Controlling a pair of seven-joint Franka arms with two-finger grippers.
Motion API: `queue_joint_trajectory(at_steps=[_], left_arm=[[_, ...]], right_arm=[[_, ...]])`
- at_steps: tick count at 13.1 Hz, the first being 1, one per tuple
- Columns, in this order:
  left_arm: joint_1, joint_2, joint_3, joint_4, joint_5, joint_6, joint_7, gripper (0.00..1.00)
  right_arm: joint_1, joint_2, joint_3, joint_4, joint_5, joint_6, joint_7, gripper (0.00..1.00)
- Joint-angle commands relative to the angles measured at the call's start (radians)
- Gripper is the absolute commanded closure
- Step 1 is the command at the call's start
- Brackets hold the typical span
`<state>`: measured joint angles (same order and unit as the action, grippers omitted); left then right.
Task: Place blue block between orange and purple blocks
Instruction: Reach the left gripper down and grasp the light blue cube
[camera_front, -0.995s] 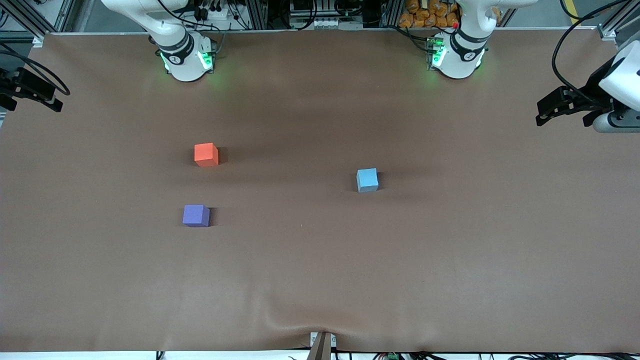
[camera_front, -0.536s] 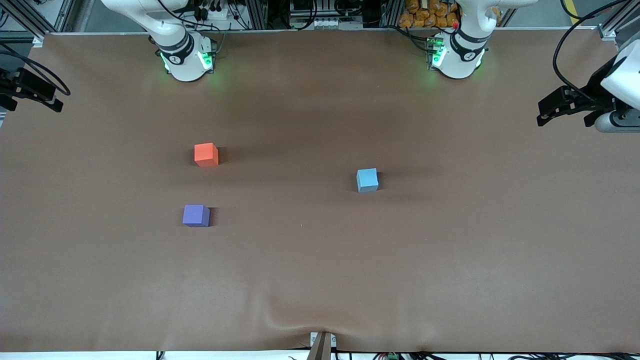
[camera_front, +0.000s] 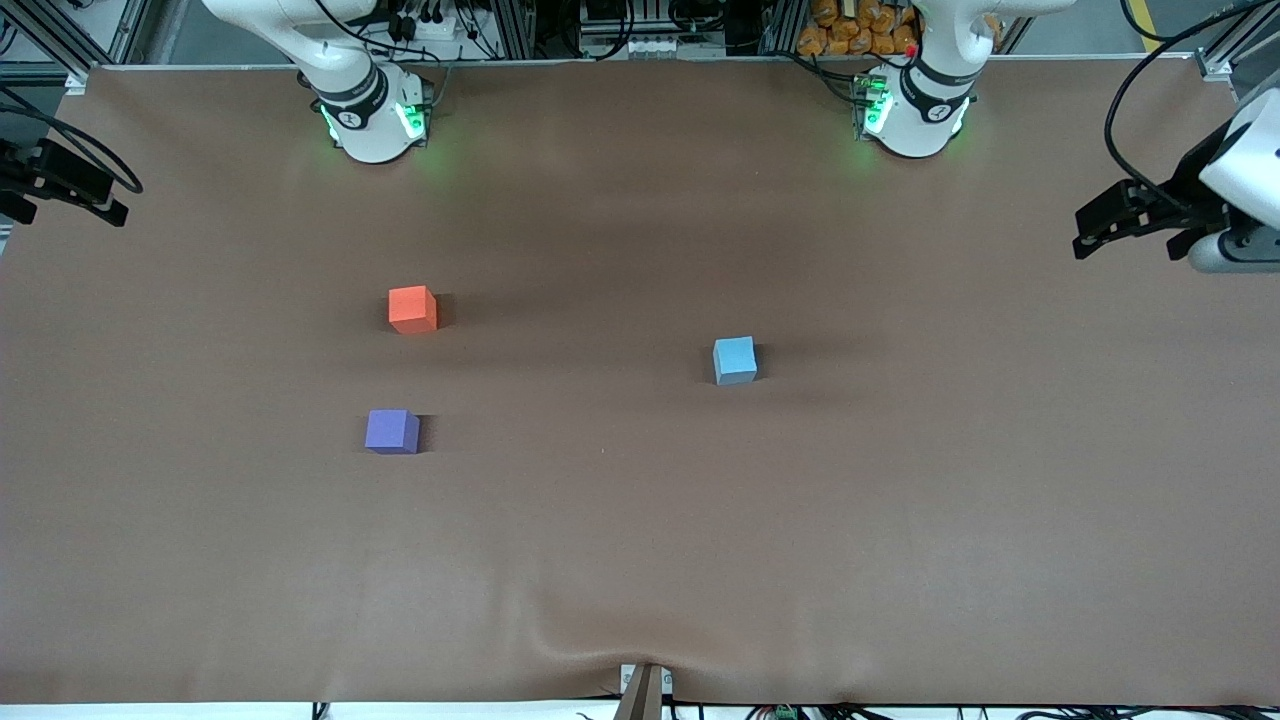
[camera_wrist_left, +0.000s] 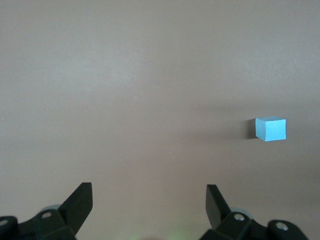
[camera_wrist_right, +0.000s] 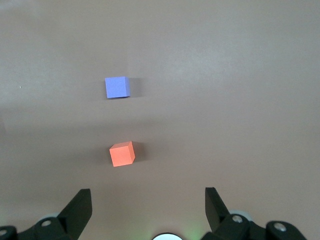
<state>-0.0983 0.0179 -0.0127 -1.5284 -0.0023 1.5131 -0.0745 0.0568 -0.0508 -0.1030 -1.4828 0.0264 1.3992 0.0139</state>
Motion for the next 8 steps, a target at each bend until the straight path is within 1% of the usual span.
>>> queue_joint_trajectory(at_steps=[1,5,8], left_arm=[[-0.088,0.109,-0.030,0.024,0.007,0.042,-0.030,0.00],[-0.259,0.243,-0.035,0.021,0.002,0.157,-0.220,0.00],[-0.305,0.293,-0.038,0.016,0.001,0.199,-0.283,0.00]], right_arm=[[0.006,0.008,-0.003,0.021,0.007,-0.006,0.014,0.00],[0.005,0.008,-0.003,0.019,0.007,-0.006,0.014,0.00],[0.005,0.008,-0.003,0.019,0.007,-0.006,0.014,0.00]])
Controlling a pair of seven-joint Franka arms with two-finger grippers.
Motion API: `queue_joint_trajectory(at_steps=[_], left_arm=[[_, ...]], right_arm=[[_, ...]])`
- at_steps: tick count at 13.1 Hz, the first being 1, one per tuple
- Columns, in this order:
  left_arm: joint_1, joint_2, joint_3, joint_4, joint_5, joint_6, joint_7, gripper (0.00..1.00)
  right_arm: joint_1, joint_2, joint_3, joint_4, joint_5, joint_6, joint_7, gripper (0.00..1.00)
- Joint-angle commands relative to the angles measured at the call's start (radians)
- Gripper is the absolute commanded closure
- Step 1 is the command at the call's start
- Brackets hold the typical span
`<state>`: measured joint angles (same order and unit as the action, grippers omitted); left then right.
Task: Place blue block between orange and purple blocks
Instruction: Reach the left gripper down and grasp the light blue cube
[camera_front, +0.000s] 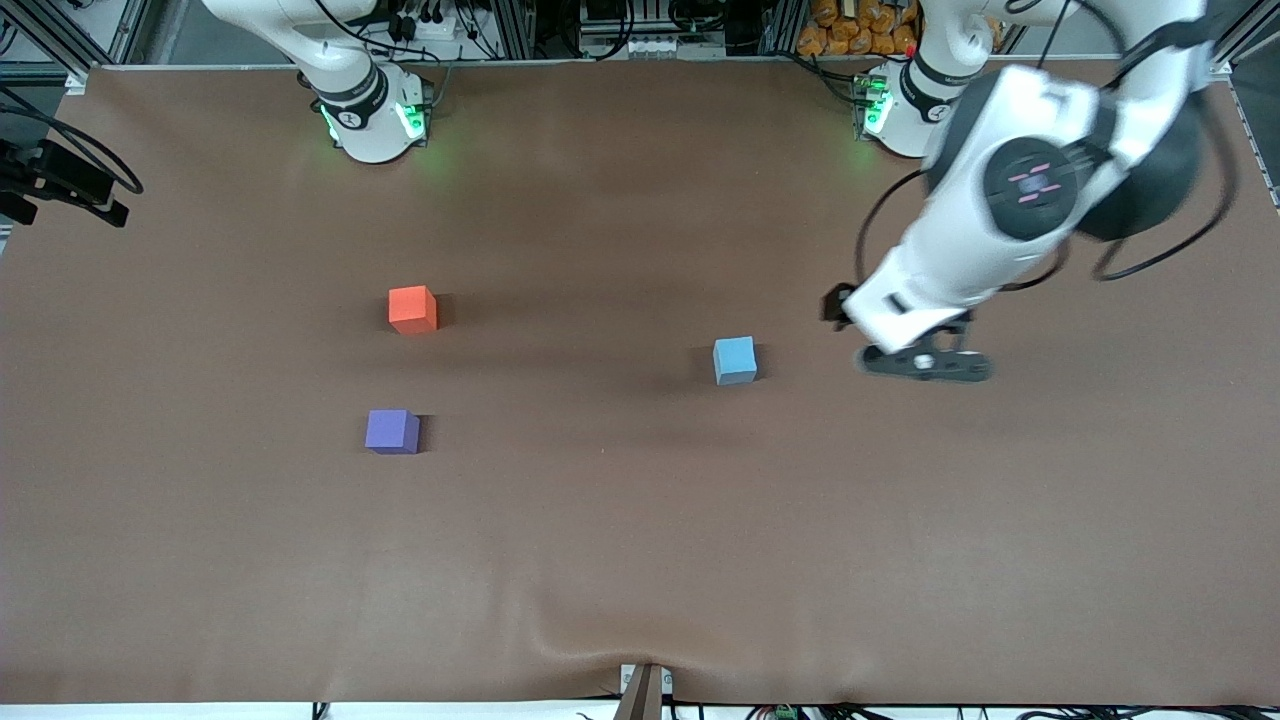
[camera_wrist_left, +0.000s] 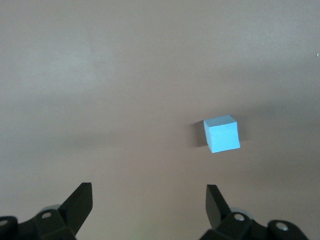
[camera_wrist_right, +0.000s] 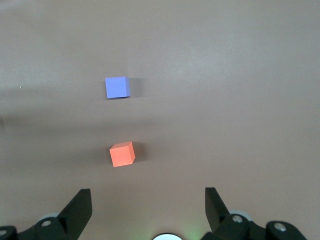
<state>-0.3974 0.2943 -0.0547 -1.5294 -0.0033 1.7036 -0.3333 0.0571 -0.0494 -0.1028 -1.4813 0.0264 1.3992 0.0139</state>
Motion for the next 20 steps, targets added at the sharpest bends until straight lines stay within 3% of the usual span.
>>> queue_joint_trajectory(at_steps=[1,10,15,20], left_arm=[[-0.020,0.029,0.004,0.014,0.000,0.020,-0.055,0.00],[-0.164,0.147,0.006,-0.245,0.002,0.447,-0.553,0.00],[-0.182,0.212,0.006,-0.321,0.003,0.629,-0.587,0.00],[-0.196,0.253,0.004,-0.319,0.003,0.674,-0.599,0.00]], right_arm=[[0.004,0.006,-0.003,0.018,0.007,-0.006,0.014,0.00],[0.004,0.006,-0.003,0.018,0.007,-0.008,0.014,0.00],[0.004,0.006,-0.003,0.018,0.007,-0.008,0.014,0.00],[0.003,0.006,-0.003,0.018,0.007,-0.008,0.014,0.00]])
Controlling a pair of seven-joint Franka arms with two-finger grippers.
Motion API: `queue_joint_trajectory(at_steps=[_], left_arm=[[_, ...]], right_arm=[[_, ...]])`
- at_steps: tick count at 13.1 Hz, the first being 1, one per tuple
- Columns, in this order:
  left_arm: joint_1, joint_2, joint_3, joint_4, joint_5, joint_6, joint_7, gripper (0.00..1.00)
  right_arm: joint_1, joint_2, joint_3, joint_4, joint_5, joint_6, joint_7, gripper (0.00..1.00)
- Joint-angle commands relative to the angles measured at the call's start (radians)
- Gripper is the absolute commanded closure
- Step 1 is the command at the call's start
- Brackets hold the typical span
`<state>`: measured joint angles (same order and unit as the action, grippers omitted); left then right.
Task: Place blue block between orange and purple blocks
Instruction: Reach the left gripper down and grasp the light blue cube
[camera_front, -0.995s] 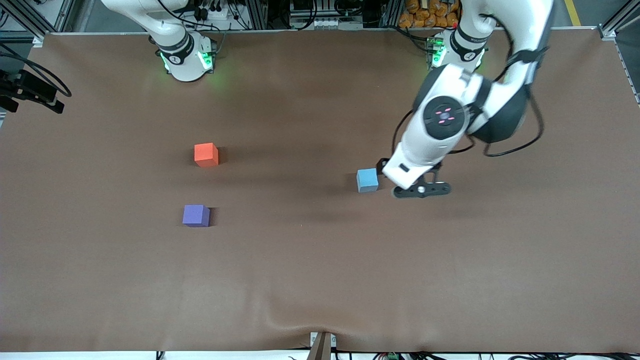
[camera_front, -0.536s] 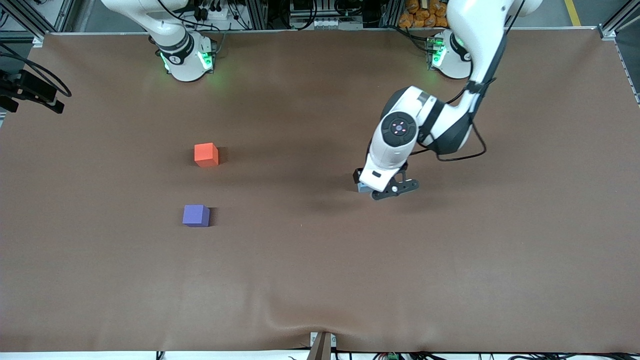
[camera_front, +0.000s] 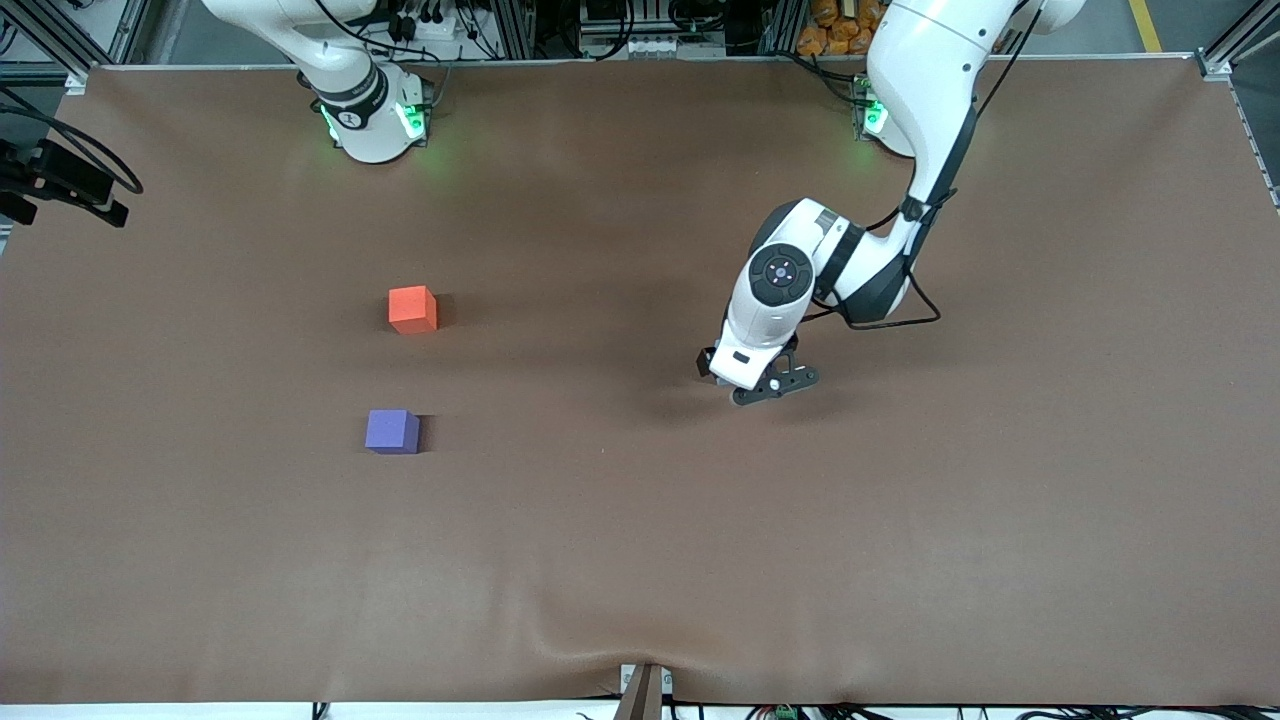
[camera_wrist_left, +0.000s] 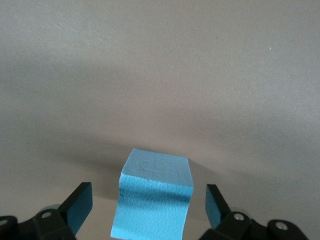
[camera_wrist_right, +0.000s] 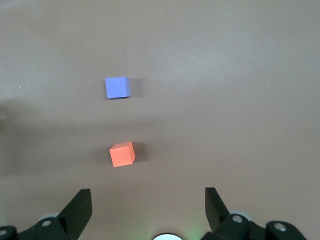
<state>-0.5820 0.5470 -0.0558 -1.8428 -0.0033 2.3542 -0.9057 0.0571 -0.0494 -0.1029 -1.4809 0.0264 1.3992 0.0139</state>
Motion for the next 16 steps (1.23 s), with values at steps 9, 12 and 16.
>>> queue_joint_trajectory(at_steps=[9,12,16], left_arm=[[-0.058,0.036,0.004,0.017,0.014,0.023,0.037,1.00],[-0.122,0.124,-0.021,0.192,0.012,0.010,0.071,1.00],[-0.231,0.292,-0.021,0.465,0.002,-0.032,0.067,1.00]], right_arm=[[0.004,0.006,-0.003,0.017,0.006,-0.008,0.014,0.00],[0.004,0.006,-0.003,0.017,0.006,-0.008,0.014,0.00],[0.004,0.006,-0.003,0.017,0.007,-0.008,0.014,0.00]])
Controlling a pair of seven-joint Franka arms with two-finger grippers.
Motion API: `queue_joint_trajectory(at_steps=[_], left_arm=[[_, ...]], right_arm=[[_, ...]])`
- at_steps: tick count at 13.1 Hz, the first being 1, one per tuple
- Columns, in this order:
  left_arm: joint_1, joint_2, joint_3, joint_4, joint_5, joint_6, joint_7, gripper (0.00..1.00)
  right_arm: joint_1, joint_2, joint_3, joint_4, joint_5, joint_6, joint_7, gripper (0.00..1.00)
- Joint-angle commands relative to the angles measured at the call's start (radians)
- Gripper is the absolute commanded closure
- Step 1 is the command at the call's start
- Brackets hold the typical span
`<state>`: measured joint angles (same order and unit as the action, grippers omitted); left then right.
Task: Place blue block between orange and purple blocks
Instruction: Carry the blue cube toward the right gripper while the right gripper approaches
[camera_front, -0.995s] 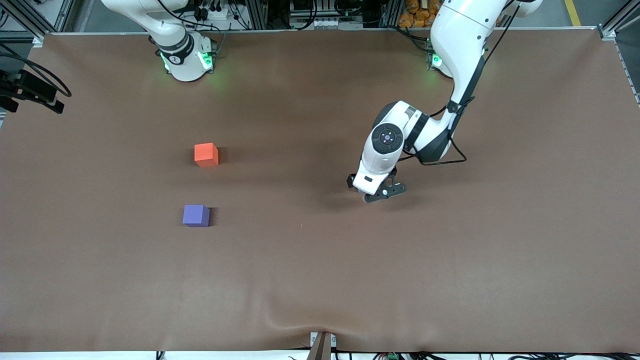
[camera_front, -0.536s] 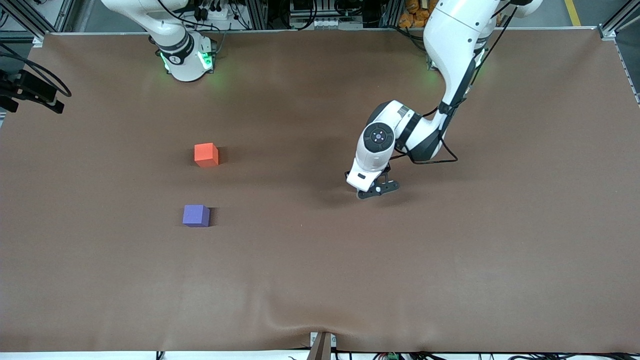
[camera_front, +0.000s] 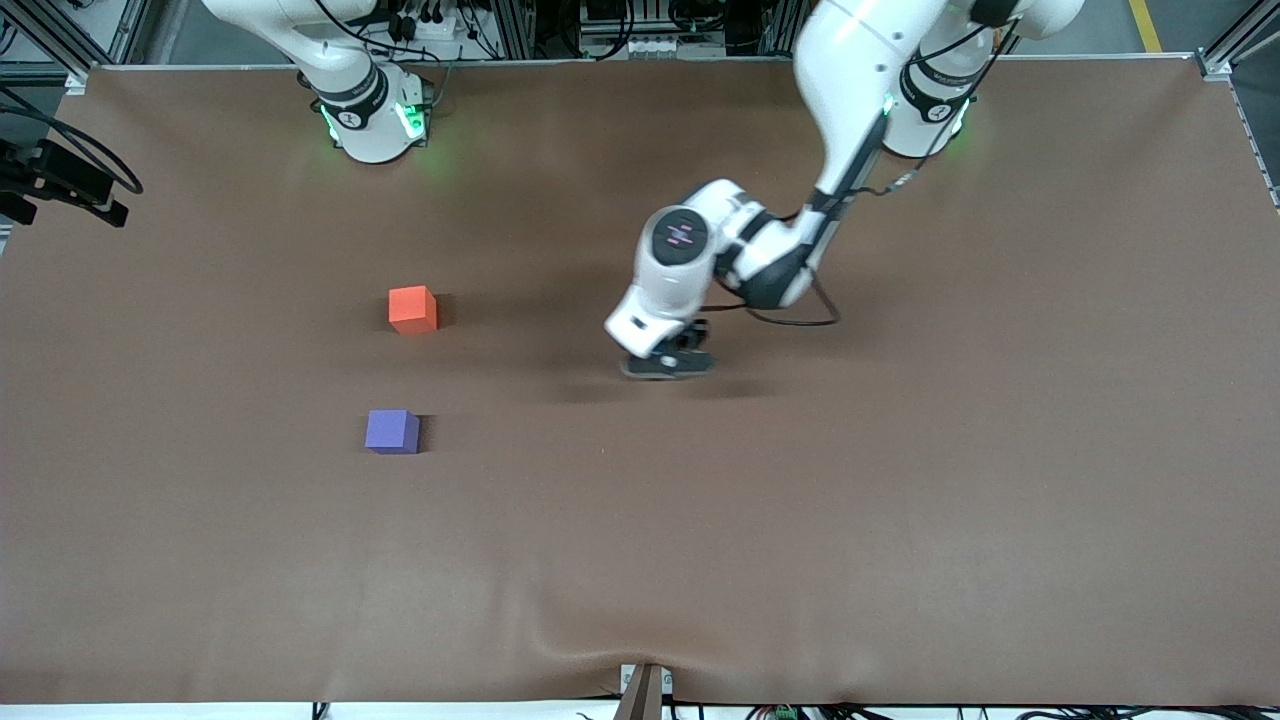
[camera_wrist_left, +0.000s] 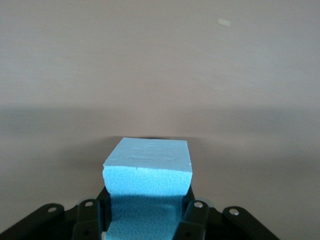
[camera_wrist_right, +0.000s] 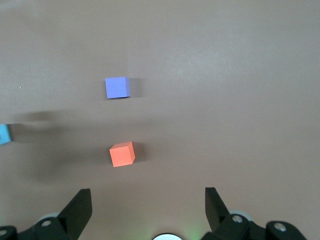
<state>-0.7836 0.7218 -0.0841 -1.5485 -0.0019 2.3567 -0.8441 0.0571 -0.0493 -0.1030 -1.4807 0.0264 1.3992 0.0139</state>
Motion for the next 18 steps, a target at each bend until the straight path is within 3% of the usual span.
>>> queue_joint_trajectory(at_steps=[1,4,6,7,8,10,13,18], left_arm=[[-0.045,0.160,0.006,0.226,0.000,-0.033,0.005,1.00],[-0.094,0.280,0.001,0.387,-0.001,-0.027,-0.007,1.00],[-0.103,0.301,0.001,0.427,-0.003,-0.019,-0.012,1.00],[-0.105,0.298,0.006,0.427,-0.003,-0.010,-0.013,0.66],[-0.105,0.294,0.013,0.427,-0.003,-0.008,-0.015,0.01],[-0.103,0.268,0.012,0.424,-0.003,-0.034,-0.021,0.00],[-0.060,0.113,0.047,0.418,0.003,-0.247,-0.018,0.00],[0.183,-0.172,0.055,0.381,0.013,-0.522,0.063,0.00]], right_arm=[[0.006,0.008,-0.003,0.017,0.007,-0.008,0.014,0.00],[0.027,0.051,-0.001,0.017,0.021,-0.006,0.014,0.00],[0.049,0.113,-0.001,0.017,0.062,-0.005,0.014,0.00],[0.070,0.152,-0.001,0.020,0.081,-0.002,0.014,0.00],[0.091,0.181,-0.001,0.022,0.096,0.029,0.014,0.00],[0.150,0.232,-0.001,0.019,0.151,0.076,0.014,0.00],[0.266,0.391,-0.003,0.022,0.197,0.093,0.009,0.00],[0.467,0.538,-0.003,-0.021,0.201,0.384,0.225,0.00]])
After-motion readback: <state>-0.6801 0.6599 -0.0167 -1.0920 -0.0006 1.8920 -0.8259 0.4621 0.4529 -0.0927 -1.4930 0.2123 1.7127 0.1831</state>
